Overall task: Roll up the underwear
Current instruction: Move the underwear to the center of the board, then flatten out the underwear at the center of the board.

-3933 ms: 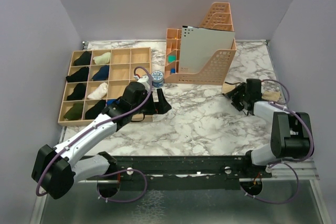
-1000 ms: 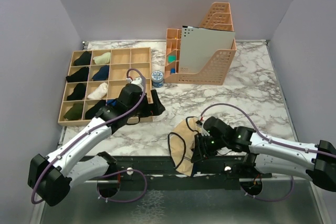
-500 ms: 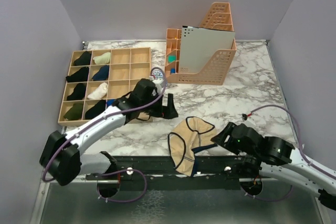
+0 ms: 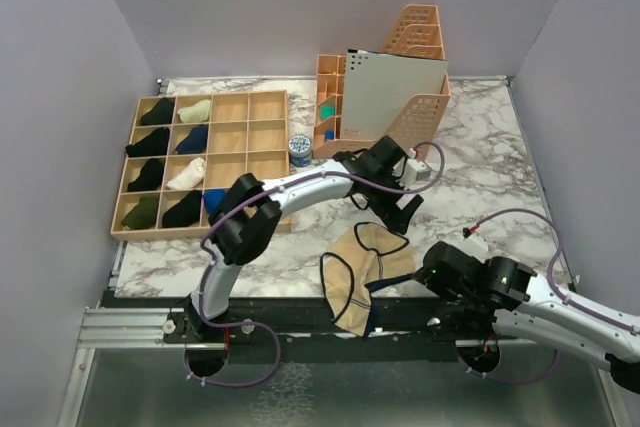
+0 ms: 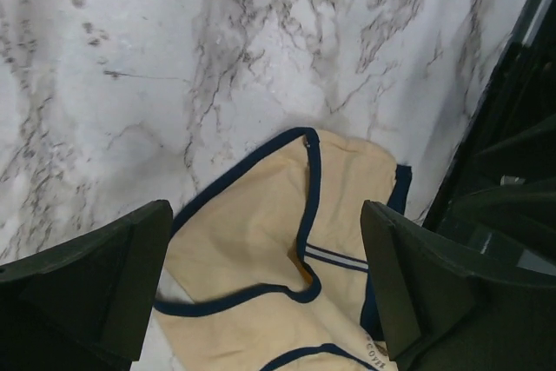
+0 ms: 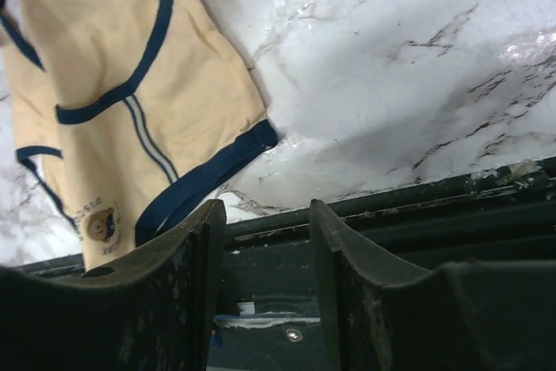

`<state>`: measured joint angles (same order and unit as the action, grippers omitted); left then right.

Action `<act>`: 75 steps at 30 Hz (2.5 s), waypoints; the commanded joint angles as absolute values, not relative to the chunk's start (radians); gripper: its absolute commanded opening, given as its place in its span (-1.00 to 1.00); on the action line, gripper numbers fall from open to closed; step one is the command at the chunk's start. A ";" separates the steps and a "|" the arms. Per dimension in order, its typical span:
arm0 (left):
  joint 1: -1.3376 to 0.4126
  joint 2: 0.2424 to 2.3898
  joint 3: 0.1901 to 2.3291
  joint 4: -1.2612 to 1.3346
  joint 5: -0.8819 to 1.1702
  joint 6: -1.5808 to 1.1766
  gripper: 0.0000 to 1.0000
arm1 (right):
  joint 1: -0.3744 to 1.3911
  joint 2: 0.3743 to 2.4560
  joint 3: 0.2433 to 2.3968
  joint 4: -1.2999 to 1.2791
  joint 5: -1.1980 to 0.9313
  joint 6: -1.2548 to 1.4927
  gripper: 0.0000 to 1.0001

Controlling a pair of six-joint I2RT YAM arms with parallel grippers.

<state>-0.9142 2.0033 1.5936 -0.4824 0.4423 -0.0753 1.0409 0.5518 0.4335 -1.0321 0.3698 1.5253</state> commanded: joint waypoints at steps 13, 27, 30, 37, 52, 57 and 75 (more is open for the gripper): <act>-1.038 2.239 1.858 -0.695 0.447 0.199 0.97 | 1.045 0.090 0.417 -1.148 0.413 1.541 -0.22; -1.073 2.345 1.915 -0.701 0.347 0.136 0.13 | 1.045 0.103 0.424 -1.151 0.423 1.548 -0.22; -1.075 2.354 1.911 -0.701 0.328 0.125 -0.23 | 1.045 0.096 0.422 -1.152 0.422 1.549 -0.21; -1.057 2.359 1.925 -0.696 0.287 0.087 -1.00 | 1.045 0.124 0.425 -1.135 0.416 1.536 -0.21; -0.590 2.023 1.535 -0.331 0.226 -0.420 -0.95 | 1.045 0.377 0.427 -0.805 0.424 1.288 0.01; -0.581 1.973 1.440 -0.333 0.184 -0.445 0.75 | 1.042 0.620 0.434 -0.639 0.325 1.204 0.07; -0.623 1.585 1.180 -0.307 0.275 -0.430 0.98 | 0.723 0.932 0.380 -0.435 0.123 1.187 0.16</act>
<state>-0.5976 1.6802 1.2362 -0.3222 0.2478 -0.4282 0.7265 0.9016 0.4065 -0.4747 0.1463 1.1378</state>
